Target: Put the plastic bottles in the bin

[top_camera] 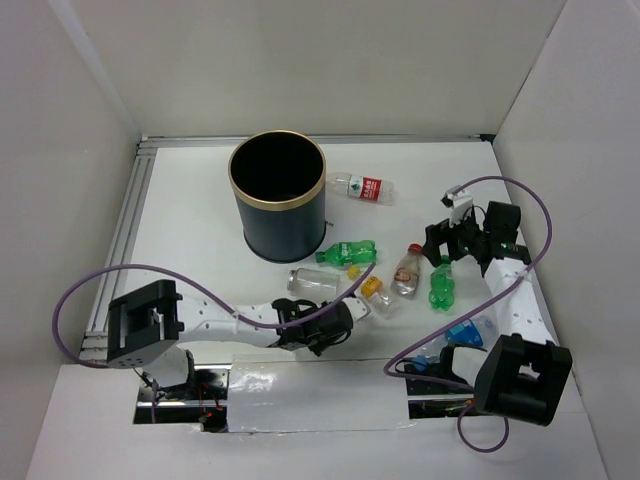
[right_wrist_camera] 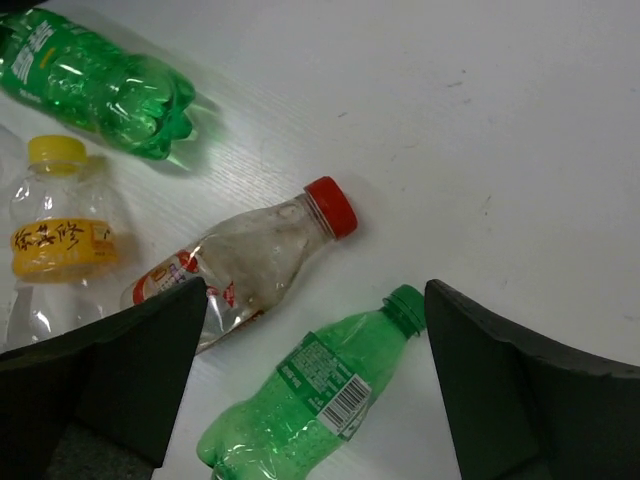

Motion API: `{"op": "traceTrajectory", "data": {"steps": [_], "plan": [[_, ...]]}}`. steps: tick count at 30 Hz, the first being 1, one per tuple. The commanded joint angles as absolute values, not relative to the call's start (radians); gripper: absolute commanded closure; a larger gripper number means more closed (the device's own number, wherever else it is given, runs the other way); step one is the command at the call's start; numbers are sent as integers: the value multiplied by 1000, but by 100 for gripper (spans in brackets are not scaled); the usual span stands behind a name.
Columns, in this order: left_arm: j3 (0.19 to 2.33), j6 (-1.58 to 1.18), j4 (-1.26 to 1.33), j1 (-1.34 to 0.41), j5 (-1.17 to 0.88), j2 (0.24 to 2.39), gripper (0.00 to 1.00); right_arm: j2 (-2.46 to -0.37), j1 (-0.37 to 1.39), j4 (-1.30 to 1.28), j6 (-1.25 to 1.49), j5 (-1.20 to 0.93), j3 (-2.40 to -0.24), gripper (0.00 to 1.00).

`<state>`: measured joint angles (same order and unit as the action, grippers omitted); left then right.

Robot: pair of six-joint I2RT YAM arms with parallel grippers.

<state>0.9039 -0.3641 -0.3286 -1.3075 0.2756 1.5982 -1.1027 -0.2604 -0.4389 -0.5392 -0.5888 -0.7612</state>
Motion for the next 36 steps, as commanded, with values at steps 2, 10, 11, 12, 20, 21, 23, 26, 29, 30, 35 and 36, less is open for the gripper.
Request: {"op": "traceTrajectory", "data": {"steps": [2,10,11,12,20,21,23,26,29,30,35,36], "plan": [[877,-390,-330,-1327,264,1574,81,-1123,-265,-460,-554,-674,-816,14],[1272,-325,-463,-1324,512,1318,91,-1368,-167,-580,-296,-620,-963,37],[1319,-295,-436,-1310,579,1307,91,-1399,-155,-580,-241,-609,-963,35],[1365,-228,-413,-1293,610,1307,91,-1414,-144,-580,-226,-609,-975,33],[1609,-5,-11,-907,713,1370,82,-1610,-87,-609,-72,-497,-1014,28],[1623,-5,12,-869,732,1385,82,-1611,-87,-609,-63,-485,-1023,26],[1646,-37,52,-763,755,1439,75,-1621,-78,-609,-63,-462,-1023,26],[1669,-96,52,-648,778,1521,68,-1654,-78,-630,-54,-462,-1023,24],[1689,-149,9,-588,755,1592,66,-1690,-78,-640,-54,-471,-1023,21],[1713,-167,-15,-565,755,1642,66,-1704,-78,-640,-54,-471,-1023,21],[1677,-219,-104,-555,707,1677,66,-1704,-58,-649,-77,-462,-1023,19],[1652,-219,-94,-555,693,1668,59,-1704,-49,-649,-89,-450,-1023,19]]}}
